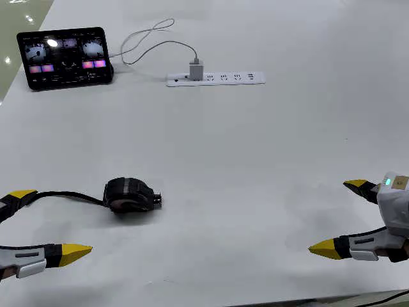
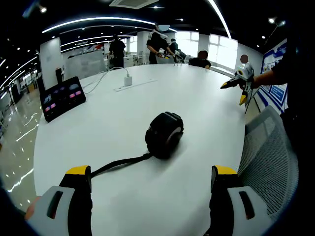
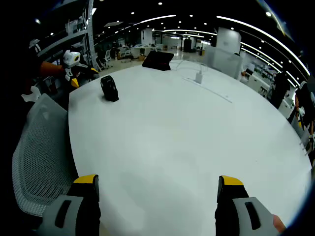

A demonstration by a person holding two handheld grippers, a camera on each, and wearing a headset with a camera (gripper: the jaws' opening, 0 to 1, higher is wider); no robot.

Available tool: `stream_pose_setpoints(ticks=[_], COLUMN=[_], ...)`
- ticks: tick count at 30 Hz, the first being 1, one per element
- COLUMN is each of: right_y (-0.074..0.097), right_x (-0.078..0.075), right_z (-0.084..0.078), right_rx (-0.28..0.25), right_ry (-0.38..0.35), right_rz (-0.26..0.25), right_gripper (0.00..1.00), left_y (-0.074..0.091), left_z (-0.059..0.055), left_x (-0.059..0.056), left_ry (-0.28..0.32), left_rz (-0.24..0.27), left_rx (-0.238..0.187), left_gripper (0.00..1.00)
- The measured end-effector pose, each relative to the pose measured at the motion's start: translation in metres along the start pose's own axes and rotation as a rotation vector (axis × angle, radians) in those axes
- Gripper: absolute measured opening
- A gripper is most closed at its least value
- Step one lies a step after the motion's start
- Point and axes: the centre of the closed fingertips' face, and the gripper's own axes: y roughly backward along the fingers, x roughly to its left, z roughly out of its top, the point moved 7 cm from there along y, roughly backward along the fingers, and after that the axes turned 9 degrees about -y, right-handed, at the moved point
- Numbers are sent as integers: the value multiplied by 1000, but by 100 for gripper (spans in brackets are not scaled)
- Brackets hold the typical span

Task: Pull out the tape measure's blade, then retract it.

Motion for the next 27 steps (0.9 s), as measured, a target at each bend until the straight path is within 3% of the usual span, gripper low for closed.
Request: stream_pose_setpoints(ticks=[16, 19, 27], right_y=[7, 6, 8], right_x=[-6, -10, -9], right_z=[0, -4, -3], right_rx=[-14, 19, 6], right_ry=[-9, 18, 38], right_rz=[-20, -40, -37], right_gripper=[99, 99, 99], left_y=[-2, -3, -1], left_z=[3, 1, -9], left_x=[-2, -2, 1], left_ry=[-18, -32, -53], left_rz=[-19, -29, -30], left_rx=[-6, -6, 64], left_gripper=[99, 99, 99])
